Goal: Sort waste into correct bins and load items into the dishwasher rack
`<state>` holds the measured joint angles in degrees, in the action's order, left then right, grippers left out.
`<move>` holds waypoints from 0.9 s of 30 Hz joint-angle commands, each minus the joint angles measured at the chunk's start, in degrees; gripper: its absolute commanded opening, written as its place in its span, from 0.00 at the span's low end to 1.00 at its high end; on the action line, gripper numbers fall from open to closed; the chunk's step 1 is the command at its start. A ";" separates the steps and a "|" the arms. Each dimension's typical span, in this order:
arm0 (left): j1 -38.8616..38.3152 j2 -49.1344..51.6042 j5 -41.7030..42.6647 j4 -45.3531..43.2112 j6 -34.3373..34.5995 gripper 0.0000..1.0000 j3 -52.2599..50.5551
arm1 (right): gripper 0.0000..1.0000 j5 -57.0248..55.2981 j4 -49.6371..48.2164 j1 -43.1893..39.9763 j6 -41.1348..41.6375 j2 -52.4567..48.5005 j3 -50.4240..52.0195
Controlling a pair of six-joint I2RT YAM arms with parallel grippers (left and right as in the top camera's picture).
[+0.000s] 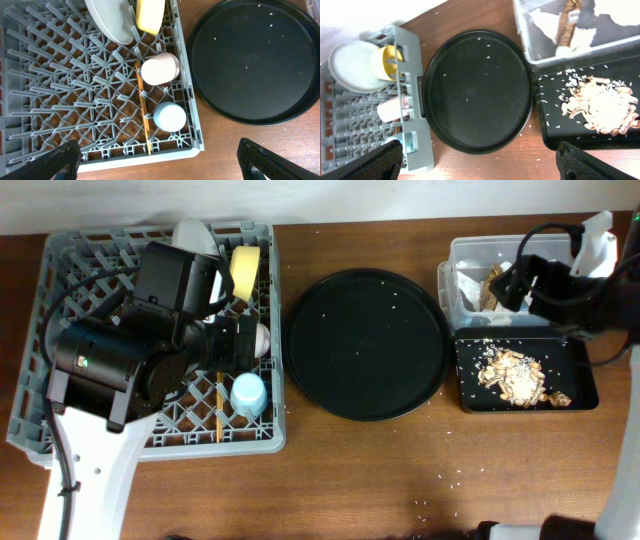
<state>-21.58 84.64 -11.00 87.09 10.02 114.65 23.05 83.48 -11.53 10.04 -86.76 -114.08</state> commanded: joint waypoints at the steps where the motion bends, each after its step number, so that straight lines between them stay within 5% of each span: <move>1: -0.02 -0.02 -0.85 0.04 -0.72 0.99 0.59 | 0.98 -9.97 -1.38 8.02 -4.42 9.53 0.96; 5: -0.02 -0.02 -0.85 0.04 -0.72 0.99 0.57 | 0.98 -17.99 -11.96 14.93 -5.16 20.20 12.17; 17: -0.02 -0.02 -0.83 0.04 -0.72 0.99 0.59 | 0.98 -17.38 -68.43 17.07 -5.14 61.57 82.38; 27: -0.02 -0.02 -0.85 0.04 -0.72 0.99 0.59 | 0.98 -17.70 -79.38 18.40 -5.14 81.55 106.05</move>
<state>-21.58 84.64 -11.07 87.20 10.02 114.65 6.24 6.22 5.87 5.15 -9.82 -12.84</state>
